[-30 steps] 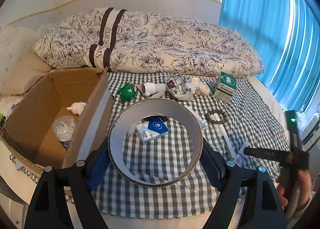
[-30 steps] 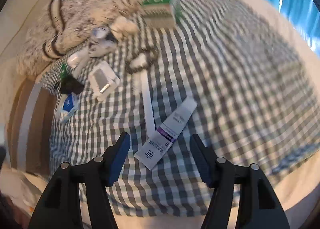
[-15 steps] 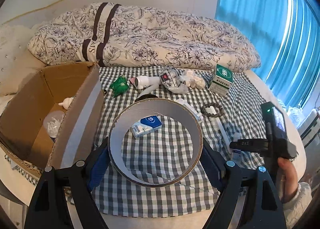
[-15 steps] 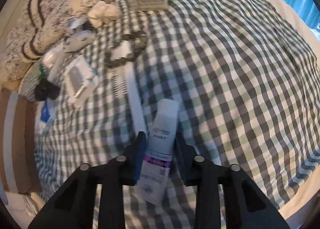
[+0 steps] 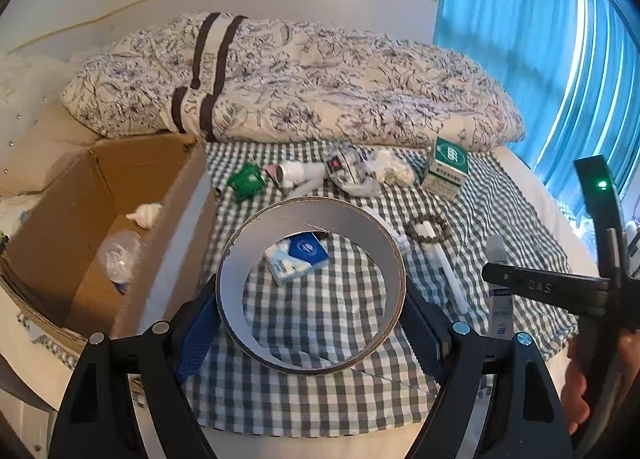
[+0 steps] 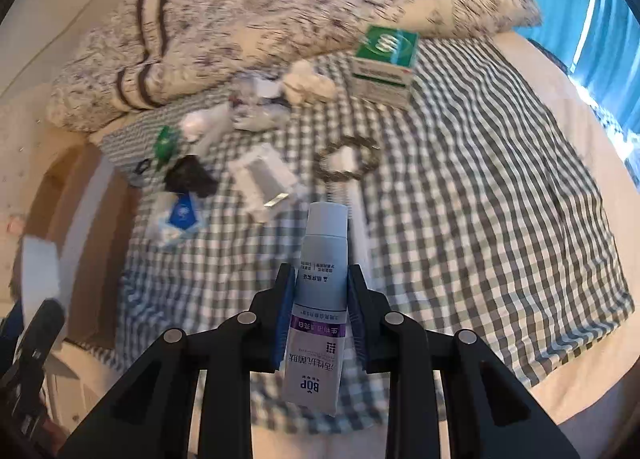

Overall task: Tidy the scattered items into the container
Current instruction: 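Carry ring band and ointment tube over the box and open both tools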

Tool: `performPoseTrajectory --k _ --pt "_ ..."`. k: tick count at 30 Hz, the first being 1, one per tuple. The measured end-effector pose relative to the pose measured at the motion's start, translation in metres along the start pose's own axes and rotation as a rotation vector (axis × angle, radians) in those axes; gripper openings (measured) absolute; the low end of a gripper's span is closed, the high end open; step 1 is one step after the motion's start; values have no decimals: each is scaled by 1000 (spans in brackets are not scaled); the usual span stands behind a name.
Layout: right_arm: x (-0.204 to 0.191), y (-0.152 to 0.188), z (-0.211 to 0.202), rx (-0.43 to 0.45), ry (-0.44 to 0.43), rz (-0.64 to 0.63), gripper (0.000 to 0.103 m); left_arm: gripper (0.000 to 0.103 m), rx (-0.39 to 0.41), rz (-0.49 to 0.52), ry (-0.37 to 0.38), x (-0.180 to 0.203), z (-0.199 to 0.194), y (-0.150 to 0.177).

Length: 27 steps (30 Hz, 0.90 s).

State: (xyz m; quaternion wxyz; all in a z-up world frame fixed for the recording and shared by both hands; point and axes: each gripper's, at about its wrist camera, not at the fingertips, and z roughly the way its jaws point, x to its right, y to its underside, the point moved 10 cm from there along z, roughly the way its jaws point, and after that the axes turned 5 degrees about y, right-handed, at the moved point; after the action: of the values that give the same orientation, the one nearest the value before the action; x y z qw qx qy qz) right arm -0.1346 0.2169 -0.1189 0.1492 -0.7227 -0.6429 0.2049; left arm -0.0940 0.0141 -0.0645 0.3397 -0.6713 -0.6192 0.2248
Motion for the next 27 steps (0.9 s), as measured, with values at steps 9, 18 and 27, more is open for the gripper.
performPoseTrajectory --k 9,18,27 --pt "-110 -33 -78 118 -140 -142 26 84 120 -24 -77 -66 -61 -60" --pt "-277 -61 -107 168 -288 -303 26 84 74 -106 -211 -178 -68 -52" --pt "-360 -55 -34 31 -305 -348 26 84 -20 -198 -214 -233 -24 -15"
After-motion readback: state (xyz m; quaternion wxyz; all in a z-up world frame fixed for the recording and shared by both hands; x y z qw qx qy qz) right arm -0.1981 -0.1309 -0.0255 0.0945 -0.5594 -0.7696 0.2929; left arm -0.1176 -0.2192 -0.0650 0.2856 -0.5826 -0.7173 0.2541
